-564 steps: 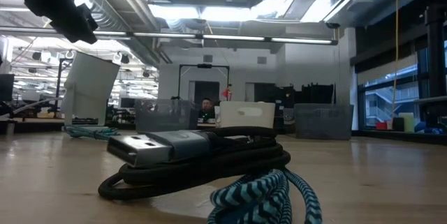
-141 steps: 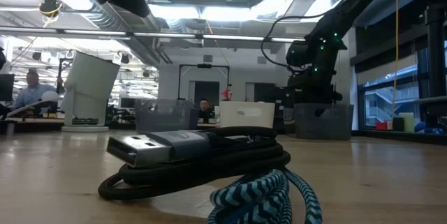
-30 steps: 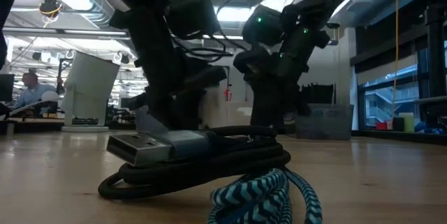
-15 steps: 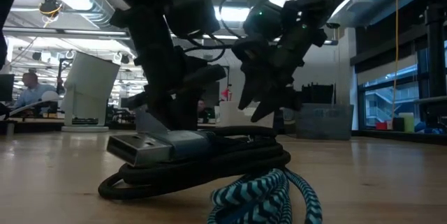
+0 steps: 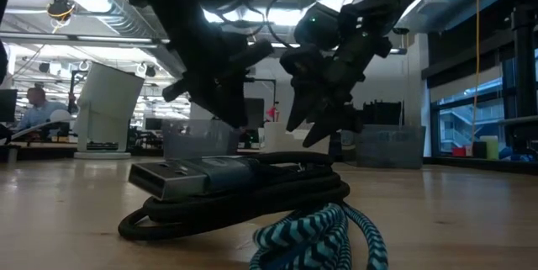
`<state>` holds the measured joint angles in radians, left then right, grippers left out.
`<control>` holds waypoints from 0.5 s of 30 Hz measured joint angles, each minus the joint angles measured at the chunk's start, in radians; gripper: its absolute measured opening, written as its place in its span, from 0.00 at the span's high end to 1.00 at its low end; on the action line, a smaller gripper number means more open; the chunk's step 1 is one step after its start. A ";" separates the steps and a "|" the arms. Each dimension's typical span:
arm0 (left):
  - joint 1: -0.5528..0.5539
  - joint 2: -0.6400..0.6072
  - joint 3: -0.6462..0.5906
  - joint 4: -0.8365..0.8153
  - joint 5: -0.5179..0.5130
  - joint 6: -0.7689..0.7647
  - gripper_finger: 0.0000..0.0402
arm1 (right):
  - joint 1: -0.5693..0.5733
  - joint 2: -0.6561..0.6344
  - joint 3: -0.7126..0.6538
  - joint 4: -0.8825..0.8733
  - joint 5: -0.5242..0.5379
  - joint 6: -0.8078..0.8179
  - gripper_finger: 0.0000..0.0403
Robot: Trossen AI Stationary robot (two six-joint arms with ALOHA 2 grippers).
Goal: Pick and place items into bin
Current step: Put the card reader box into the left black bin
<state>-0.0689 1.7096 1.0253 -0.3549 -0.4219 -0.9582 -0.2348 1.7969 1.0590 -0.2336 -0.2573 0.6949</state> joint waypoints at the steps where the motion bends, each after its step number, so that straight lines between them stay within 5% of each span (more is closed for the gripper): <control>1: 0.006 0.008 0.000 0.001 0.017 0.000 0.87 | -0.005 0.000 0.000 0.003 0.000 0.000 0.46; 15: 0.026 0.095 0.000 0.005 0.073 -0.024 0.91 | -0.025 0.000 0.000 0.052 -0.026 -0.021 0.46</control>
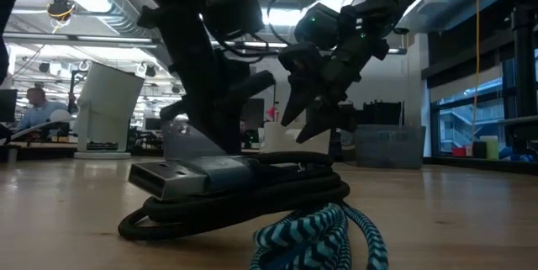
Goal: Pick and place items into bin
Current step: Put the card reader box into the left black bin
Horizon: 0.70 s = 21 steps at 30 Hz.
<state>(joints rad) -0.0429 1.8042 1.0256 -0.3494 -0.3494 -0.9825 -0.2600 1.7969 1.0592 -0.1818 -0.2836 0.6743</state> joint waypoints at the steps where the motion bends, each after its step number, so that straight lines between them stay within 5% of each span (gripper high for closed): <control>1: 0.000 0.004 0.000 -0.002 0.009 -0.002 0.91 | 0.000 0.000 0.000 0.000 -0.001 -0.001 0.46; 21: -0.023 0.018 0.002 0.007 0.080 0.000 0.92 | 0.000 0.000 0.000 0.008 -0.034 -0.100 0.46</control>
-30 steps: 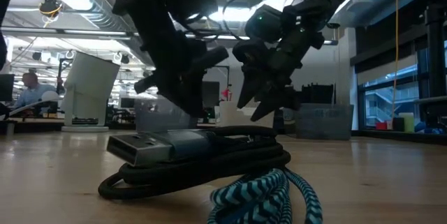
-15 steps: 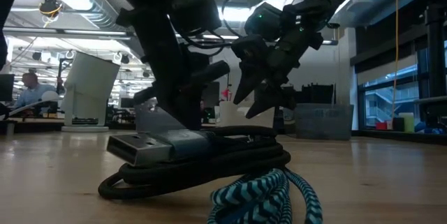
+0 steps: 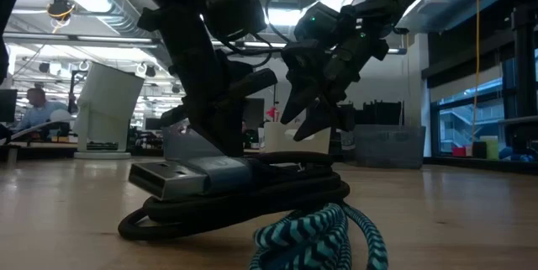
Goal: Pick and place items into bin
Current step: Put the card reader box into the left black bin
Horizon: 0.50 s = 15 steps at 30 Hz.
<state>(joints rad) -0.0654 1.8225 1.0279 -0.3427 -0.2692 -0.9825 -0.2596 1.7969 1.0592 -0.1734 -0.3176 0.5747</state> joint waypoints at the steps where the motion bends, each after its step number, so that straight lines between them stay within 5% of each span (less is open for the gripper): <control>1: 0.000 0.000 0.000 0.000 0.003 0.001 0.92 | 0.001 0.000 0.000 0.000 0.000 0.009 0.46; 15: -0.063 0.001 0.000 -0.004 0.034 0.061 0.92 | 0.061 0.000 0.000 -0.004 0.043 0.074 0.46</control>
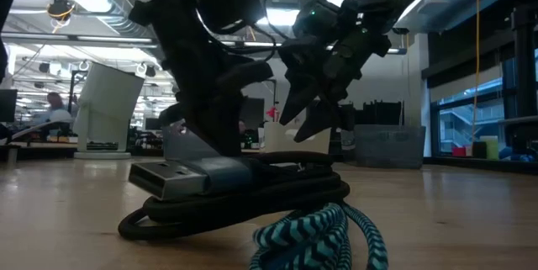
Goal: Pick and place items into bin
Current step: Put the card reader box into the left black bin
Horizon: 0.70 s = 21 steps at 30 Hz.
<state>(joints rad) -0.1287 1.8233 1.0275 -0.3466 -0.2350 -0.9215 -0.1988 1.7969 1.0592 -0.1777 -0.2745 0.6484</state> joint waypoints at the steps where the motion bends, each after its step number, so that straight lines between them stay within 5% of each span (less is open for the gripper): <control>1: -0.008 0.000 0.000 0.000 -0.006 0.000 0.92 | 0.005 0.000 0.000 0.000 0.000 0.005 0.46; 21: -0.148 0.003 -0.003 -0.012 -0.148 -0.072 0.92 | 0.087 0.093 -0.001 0.097 0.003 0.080 0.46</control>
<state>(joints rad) -0.2770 1.8267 1.0241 -0.3587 -0.3828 -0.9931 -0.1120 1.8904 1.0580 -0.0803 -0.2717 0.7287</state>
